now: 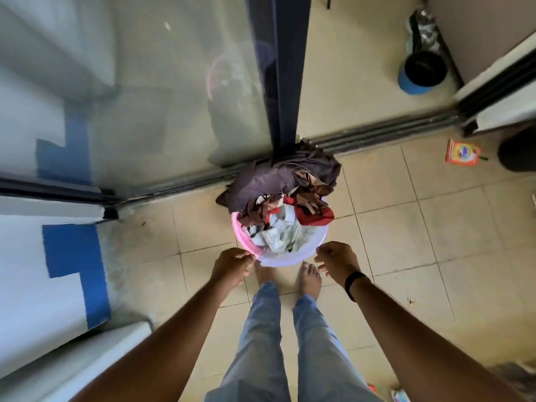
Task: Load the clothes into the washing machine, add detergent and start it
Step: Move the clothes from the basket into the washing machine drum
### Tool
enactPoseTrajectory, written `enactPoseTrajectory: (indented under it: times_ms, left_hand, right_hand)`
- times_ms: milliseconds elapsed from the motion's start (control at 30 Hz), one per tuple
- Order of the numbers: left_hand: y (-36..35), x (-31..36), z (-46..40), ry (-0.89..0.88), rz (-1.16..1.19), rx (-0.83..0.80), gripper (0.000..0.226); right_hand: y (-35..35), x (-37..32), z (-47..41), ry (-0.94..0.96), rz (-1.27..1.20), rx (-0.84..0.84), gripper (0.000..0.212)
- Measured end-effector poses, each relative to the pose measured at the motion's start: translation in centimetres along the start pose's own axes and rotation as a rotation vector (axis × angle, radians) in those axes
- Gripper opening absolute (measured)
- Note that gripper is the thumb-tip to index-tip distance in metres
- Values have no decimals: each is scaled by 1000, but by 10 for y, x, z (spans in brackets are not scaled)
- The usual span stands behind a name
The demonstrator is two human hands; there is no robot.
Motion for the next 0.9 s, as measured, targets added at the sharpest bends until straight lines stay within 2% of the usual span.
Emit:
enactPoseTrajectory:
  times_ms: [167, 333, 433, 567, 633, 700, 800, 900]
  left_hand:
    - [-40, 25, -85, -129, -354, -110, 27]
    - [-65, 53, -162, -266, -443, -101, 22]
    - [-78, 43, -203, -212, -446, -131, 21]
    - [-107, 20, -227, -225, -640, -240, 65]
    - [-124, 7, -235, -284, -762, -274, 77]
    - [-135, 1, -242, -329, -805, -265, 70]
    - [-133, -2, -249, -355, -872, -206, 33]
    - [-129, -9, -241, -348, -924, -266, 11]
  right_hand:
    - [-27, 14, -58, -30, 13, 32, 15]
    - [-50, 5, -105, -19, 80, 19, 18]
    - [-71, 0, -134, 6, 150, -21, 18]
    - [-106, 1, -161, 11, 194, -97, 14]
    - [-123, 6, -169, 5, 218, -130, 12]
    - [-135, 13, -171, 1, 250, -157, 14]
    - [-145, 26, -169, -5, 316, -201, 20]
    - [-143, 39, -160, -26, 358, -200, 15]
Point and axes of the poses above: each hand's wrist, its own z-axis away from the middle knuckle, its own y-axis out of the back of the hand, x = y × z, the point moved 7 cm from there along -z, towards the middle knuckle, and after that the axes turned 5 degrees about x, right-handed, at the moved point
